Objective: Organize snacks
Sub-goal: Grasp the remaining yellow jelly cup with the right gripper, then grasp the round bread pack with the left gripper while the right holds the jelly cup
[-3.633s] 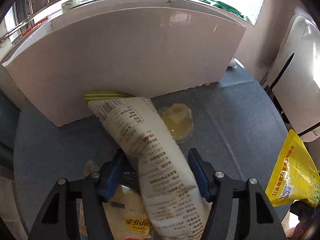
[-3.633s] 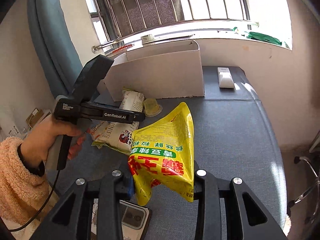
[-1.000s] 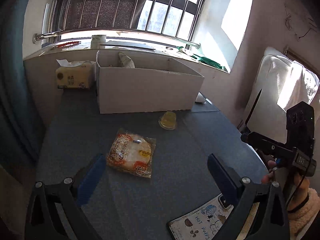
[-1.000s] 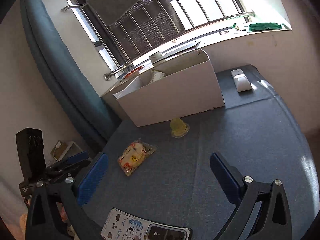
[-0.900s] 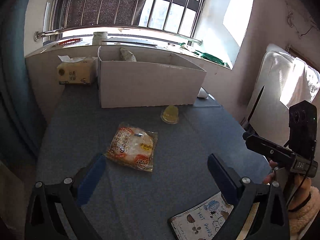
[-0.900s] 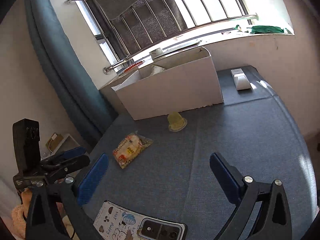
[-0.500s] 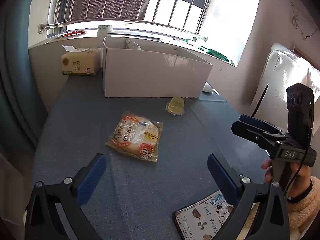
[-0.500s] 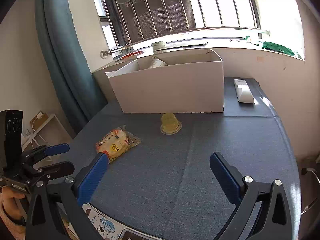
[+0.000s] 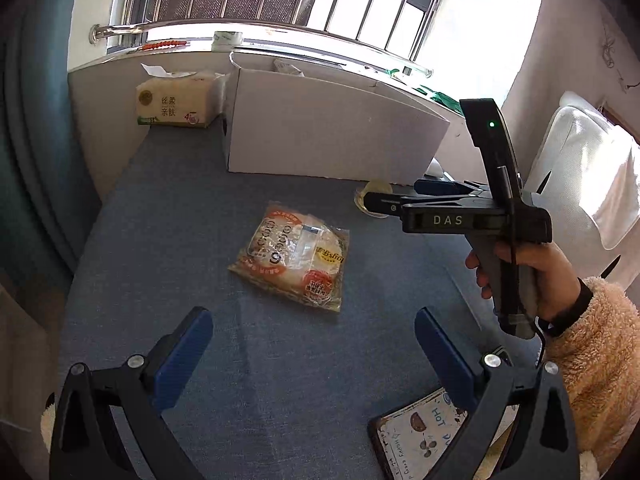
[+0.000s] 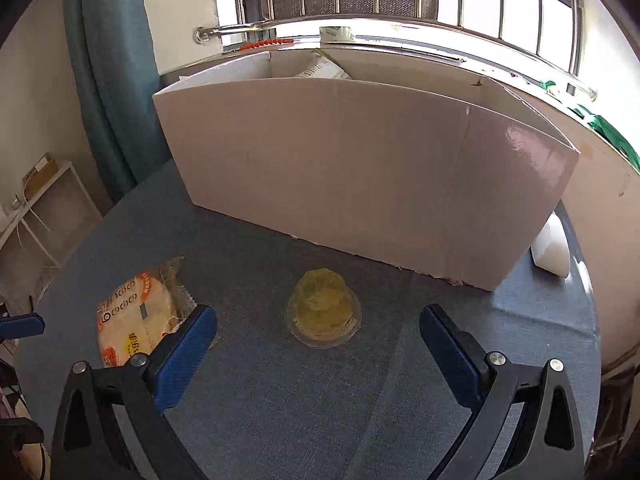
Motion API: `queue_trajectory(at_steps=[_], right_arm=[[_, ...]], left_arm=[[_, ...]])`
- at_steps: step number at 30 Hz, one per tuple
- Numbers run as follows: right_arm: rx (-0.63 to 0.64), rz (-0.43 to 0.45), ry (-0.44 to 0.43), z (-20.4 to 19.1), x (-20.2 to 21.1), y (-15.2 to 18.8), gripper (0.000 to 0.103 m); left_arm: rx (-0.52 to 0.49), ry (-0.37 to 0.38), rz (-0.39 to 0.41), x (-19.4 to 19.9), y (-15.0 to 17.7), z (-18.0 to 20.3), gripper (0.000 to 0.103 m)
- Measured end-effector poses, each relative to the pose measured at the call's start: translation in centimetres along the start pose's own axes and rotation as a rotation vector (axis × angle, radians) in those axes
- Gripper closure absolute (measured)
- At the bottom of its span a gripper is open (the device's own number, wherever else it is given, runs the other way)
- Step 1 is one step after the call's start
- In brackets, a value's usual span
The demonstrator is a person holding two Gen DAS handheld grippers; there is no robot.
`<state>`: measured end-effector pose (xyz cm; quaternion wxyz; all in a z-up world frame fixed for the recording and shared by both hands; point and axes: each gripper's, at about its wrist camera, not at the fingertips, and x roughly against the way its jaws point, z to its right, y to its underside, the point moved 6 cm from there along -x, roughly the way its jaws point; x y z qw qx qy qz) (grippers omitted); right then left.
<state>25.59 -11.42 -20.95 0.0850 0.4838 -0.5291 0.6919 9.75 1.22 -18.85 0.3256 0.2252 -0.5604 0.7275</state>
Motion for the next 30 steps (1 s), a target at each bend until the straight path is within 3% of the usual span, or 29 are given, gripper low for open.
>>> queue_trajectory(at_steps=[3, 5, 6, 14, 24, 30], right_arm=[[-0.066, -0.045, -0.069, 0.6, -1.5, -0.2, 0.004], [-0.091, -0.061, -0.085, 1.1, -2.0, -0.1, 0.055], [-0.073, -0.048, -0.058, 1.2, -1.9, -0.1, 0.063], [-0.082, 0.011, -0.099, 1.3, 1.5, 0.7, 0.064], [-0.128, 0.138, -0.185, 0.3, 10.2, 4.1, 0.064], [-0.172, 0.146, -0.198, 0.0, 11.7, 4.6, 0.064]], left_arm=[[0.009, 0.004, -0.003, -0.2, 0.1, -0.2, 0.0], [0.005, -0.007, -0.007, -0.3, 0.3, -0.5, 0.0], [0.003, -0.01, -0.011, -0.4, 0.4, -0.5, 0.0], [-0.006, -0.015, -0.027, -1.2, 0.0, -0.7, 0.0], [-0.156, -0.073, -0.11, -5.7, -2.5, 0.3, 0.0], [-0.233, -0.075, -0.174, -9.3, -3.3, 0.0, 0.002]])
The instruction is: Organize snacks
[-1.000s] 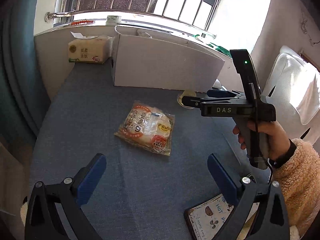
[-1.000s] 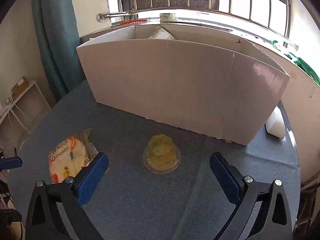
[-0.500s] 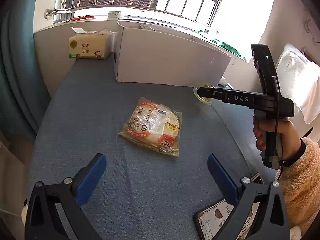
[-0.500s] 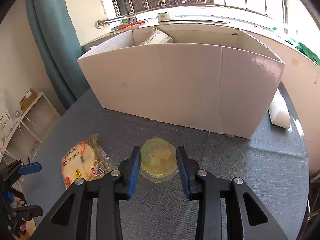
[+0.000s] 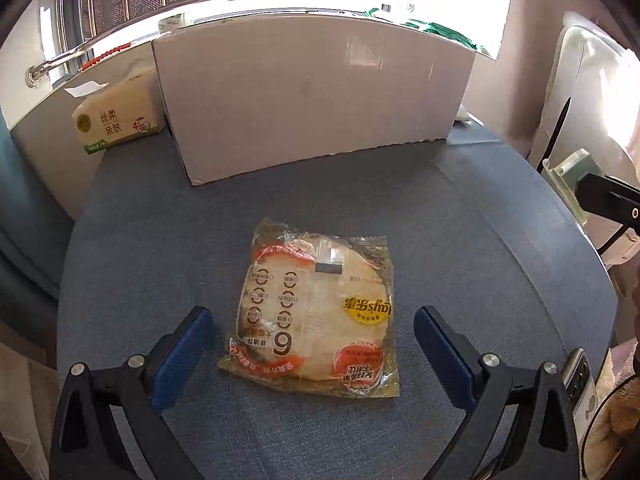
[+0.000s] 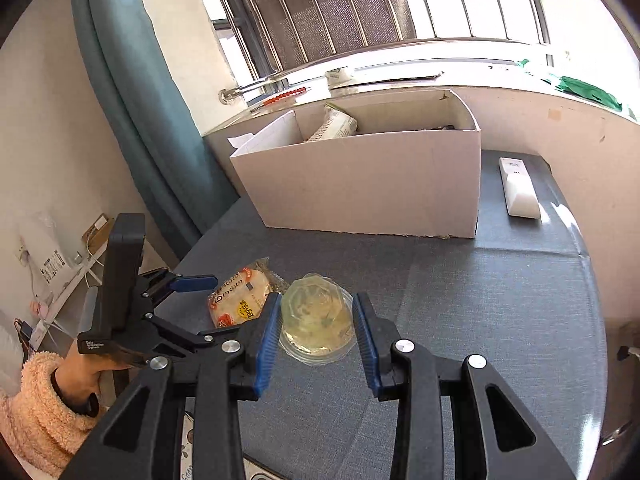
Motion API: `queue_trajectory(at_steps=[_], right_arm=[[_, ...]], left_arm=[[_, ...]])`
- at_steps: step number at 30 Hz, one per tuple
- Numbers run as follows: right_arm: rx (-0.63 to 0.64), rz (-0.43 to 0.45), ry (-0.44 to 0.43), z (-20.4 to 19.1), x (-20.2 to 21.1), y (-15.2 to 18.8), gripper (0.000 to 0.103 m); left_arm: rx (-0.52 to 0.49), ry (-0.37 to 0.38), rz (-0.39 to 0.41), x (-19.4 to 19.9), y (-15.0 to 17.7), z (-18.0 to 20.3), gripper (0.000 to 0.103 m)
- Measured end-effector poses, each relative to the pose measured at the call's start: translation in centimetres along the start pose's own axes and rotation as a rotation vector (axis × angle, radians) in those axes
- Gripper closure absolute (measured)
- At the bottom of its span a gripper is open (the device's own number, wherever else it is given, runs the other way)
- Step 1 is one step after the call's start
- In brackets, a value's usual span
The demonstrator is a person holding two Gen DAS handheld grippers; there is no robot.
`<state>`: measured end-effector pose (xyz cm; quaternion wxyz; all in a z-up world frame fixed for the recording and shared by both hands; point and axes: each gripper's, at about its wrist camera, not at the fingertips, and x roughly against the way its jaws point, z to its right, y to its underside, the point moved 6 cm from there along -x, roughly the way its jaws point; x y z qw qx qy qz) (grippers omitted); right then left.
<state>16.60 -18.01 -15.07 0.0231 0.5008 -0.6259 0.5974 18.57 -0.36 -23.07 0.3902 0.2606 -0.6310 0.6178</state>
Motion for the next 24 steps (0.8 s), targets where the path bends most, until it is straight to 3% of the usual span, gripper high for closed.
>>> queue_trajectory(at_steps=[1, 2, 3, 5, 13, 20, 22, 24], right_arm=[[-0.003, -0.001, 0.003, 0.1, 0.2, 0.2, 0.064], [-0.006, 0.001, 0.007, 0.2, 0.4, 0.4, 0.064], [-0.014, 0.0, 0.006, 0.4, 0.5, 0.7, 0.064], [-0.036, -0.001, -0.006, 0.9, 0.6, 1.1, 0.064], [-0.045, 0.011, -0.016, 0.9, 0.5, 1.3, 0.064], [-0.068, 0.084, -0.015, 1.3, 1.5, -2.8, 0.064], [-0.047, 0.131, 0.004, 1.4, 2.1, -5.5, 0.095], [-0.028, 0.154, 0.035, 1.8, 1.9, -8.3, 0.097]], left_arm=[[-0.019, -0.018, 0.017, 0.0, -0.2, 0.0, 0.007], [-0.037, -0.038, 0.026, 0.0, -0.3, 0.0, 0.023], [-0.046, -0.033, 0.031, 0.3, -0.4, 0.2, 0.026], [-0.023, 0.021, 0.033, 0.8, -0.3, 0.4, 0.026], [0.023, 0.063, 0.171, 5.9, -0.9, 0.9, 0.026], [0.056, 0.113, 0.32, 10.9, -6.4, 0.5, 0.026], [0.061, 0.111, 0.356, 11.4, -9.0, 0.1, 0.026], [0.08, 0.117, 0.382, 11.7, -11.7, -0.5, 0.026]])
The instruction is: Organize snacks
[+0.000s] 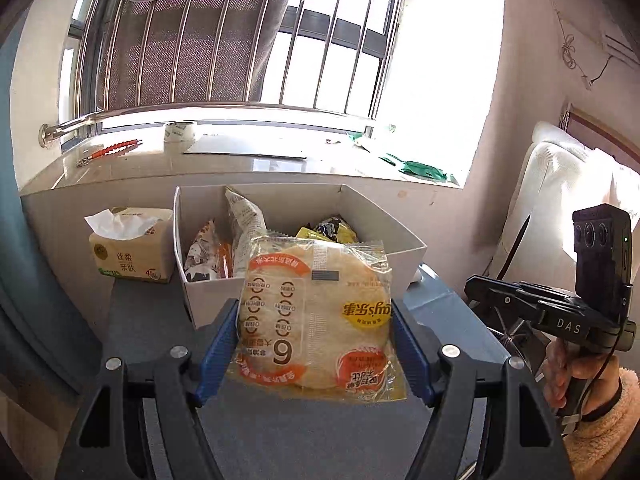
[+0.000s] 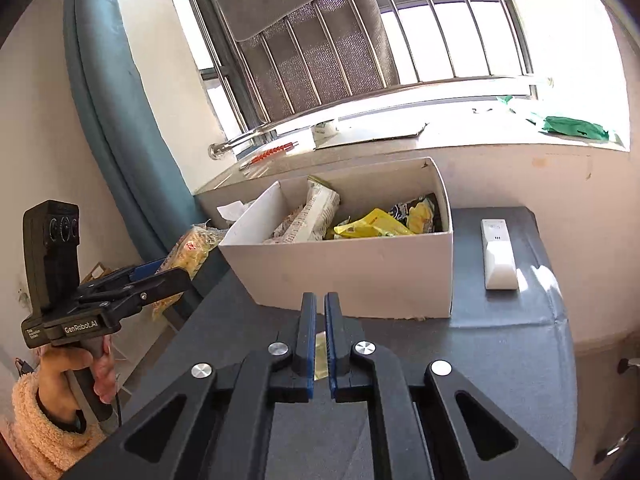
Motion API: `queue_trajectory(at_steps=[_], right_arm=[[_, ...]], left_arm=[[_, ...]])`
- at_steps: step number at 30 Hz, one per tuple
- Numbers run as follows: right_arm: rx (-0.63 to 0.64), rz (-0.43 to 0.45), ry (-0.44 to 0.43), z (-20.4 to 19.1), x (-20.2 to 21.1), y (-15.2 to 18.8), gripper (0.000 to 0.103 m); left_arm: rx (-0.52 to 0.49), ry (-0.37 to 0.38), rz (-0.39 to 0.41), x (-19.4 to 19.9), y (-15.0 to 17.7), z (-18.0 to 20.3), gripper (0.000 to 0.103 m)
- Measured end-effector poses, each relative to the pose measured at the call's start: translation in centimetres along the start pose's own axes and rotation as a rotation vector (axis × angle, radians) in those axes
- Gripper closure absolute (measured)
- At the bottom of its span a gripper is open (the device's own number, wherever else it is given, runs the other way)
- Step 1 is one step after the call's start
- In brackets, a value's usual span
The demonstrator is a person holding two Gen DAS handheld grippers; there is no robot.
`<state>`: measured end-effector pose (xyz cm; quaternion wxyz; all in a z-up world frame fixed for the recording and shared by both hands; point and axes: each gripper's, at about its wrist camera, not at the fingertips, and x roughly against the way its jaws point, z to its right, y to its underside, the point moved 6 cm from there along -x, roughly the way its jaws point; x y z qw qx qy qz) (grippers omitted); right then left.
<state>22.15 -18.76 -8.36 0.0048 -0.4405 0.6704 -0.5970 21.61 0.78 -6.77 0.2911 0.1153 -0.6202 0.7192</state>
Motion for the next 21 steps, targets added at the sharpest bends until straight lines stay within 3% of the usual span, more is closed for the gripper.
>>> queue_trajectory(at_steps=[3, 6, 7, 8, 9, 10, 12, 14, 21], right_arm=[[0.041, -0.049, 0.096, 0.8, -2.4, -2.5, 0.098], [0.052, -0.09, 0.057, 0.6, -3.6, -2.5, 0.096], [0.061, -0.068, 0.071, 0.7, -3.6, -2.1, 0.087], [0.07, -0.061, 0.075, 0.8, -3.9, -1.7, 0.073], [0.072, -0.074, 0.076, 0.8, -4.4, -1.1, 0.027], [0.061, -0.09, 0.074, 1.0, -5.1, -0.4, 0.0], [0.026, -0.112, 0.035, 1.2, -6.1, 1.1, 0.0], [0.014, -0.161, 0.062, 1.1, -7.8, 2.6, 0.0], [0.13, -0.297, 0.113, -1.4, -14.7, 6.0, 0.0]], left_arm=[[0.004, -0.026, 0.005, -1.7, -2.9, -0.7, 0.026], [0.018, 0.007, 0.019, -1.8, -4.2, -0.7, 0.026], [-0.004, -0.002, 0.025, -1.6, -4.5, -0.6, 0.026], [-0.022, -0.009, 0.03, -1.5, -4.6, -0.5, 0.026], [-0.026, -0.012, 0.032, -1.4, -4.7, -0.5, 0.026], [-0.023, -0.008, 0.028, -1.5, -4.7, -0.6, 0.026], [-0.007, -0.002, 0.027, -1.4, -4.6, -0.9, 0.026], [-0.011, -0.004, 0.026, -1.3, -4.3, -1.0, 0.026], [0.003, -0.009, 0.019, -1.0, -3.5, -1.7, 0.026]])
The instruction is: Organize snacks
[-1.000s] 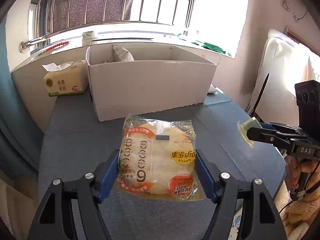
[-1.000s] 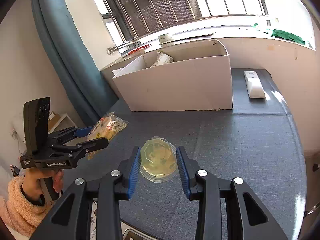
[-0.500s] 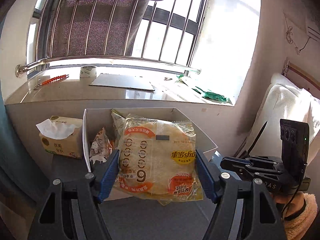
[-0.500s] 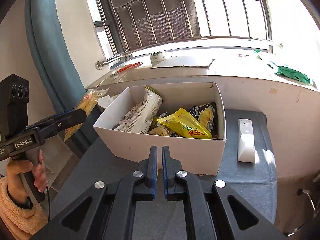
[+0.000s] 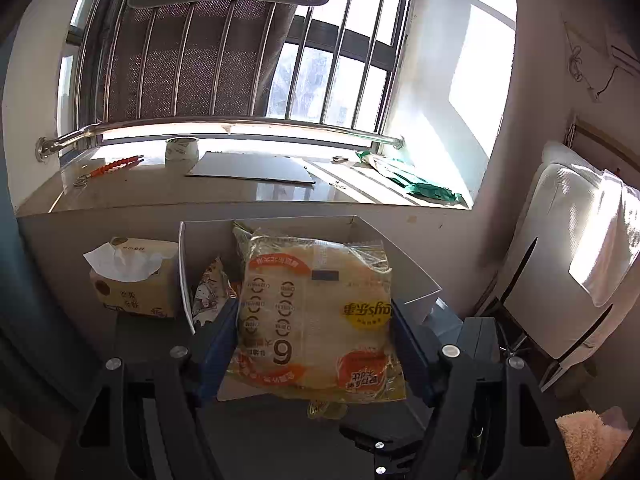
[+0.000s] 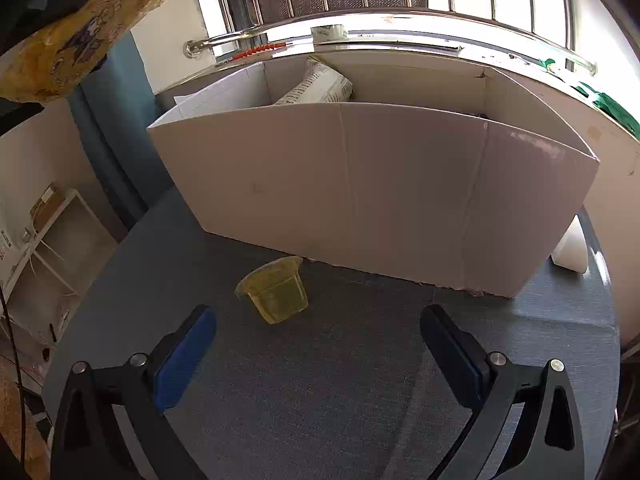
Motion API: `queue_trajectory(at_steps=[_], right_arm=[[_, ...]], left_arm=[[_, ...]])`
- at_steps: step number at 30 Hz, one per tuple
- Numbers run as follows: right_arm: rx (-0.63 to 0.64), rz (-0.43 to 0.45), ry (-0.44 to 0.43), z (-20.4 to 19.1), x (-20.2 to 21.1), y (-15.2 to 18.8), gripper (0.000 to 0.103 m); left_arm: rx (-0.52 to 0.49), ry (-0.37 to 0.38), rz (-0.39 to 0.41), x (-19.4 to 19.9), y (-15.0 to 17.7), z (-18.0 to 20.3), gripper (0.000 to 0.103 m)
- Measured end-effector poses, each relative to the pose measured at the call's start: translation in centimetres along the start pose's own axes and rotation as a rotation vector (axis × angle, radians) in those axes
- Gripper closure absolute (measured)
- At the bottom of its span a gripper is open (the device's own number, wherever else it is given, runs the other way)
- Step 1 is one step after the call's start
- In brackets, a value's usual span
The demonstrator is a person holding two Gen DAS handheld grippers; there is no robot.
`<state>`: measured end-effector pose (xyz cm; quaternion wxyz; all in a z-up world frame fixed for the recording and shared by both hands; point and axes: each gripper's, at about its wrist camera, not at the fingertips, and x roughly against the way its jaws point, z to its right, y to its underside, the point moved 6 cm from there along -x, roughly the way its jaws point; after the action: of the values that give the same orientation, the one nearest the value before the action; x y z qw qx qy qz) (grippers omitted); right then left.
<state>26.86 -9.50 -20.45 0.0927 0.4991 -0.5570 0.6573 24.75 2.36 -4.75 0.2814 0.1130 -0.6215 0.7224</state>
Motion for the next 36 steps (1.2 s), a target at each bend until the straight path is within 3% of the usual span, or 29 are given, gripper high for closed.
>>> queue_trajectory(at_steps=[5, 6, 7, 9, 13, 18, 25, 34, 35, 36], right_arm=[[0.039, -0.034, -0.042, -2.4, -3.1, -0.5, 0.001], [0.045, -0.041, -0.045, -2.7, -3.5, -0.6, 0.01], [0.04, -0.057, -0.051, -2.8, -3.9, -0.6, 0.05], [0.034, -0.048, 0.002, -2.5, -3.7, -0.8, 0.053], [-0.001, -0.048, -0.07, -2.2, -2.4, -0.4, 0.053], [-0.01, 0.049, -0.103, -1.5, 2.5, -1.4, 0.053], [-0.028, 0.234, -0.054, 1.6, 9.6, -7.1, 0.053], [-0.146, 0.226, 0.024, 8.5, 7.7, -15.9, 0.053], [-0.155, 0.22, 0.013, 9.1, 6.9, -16.6, 0.052], [-0.167, 0.204, 0.002, 9.6, 6.3, -17.1, 0.046]], left_arm=[[0.014, -0.005, -0.018, 0.2, 1.0, -0.8, 0.026], [0.017, -0.008, -0.022, 0.1, 1.2, -1.1, 0.026], [0.02, -0.01, -0.025, 0.1, 1.3, -1.3, 0.026], [0.021, -0.013, -0.026, 0.2, 1.5, -1.6, 0.026], [0.026, -0.016, -0.02, 0.4, 1.6, -2.2, 0.026], [0.033, -0.005, -0.015, 0.0, 1.3, -2.2, 0.026], [0.04, 0.018, -0.014, -2.0, -0.8, -1.9, 0.026], [-0.024, -0.011, -0.086, -8.2, -5.3, -1.0, 0.026], [-0.038, -0.014, -0.106, -9.0, -5.5, -1.0, 0.02], [-0.058, -0.03, -0.13, -9.7, -5.6, -1.0, 0.014]])
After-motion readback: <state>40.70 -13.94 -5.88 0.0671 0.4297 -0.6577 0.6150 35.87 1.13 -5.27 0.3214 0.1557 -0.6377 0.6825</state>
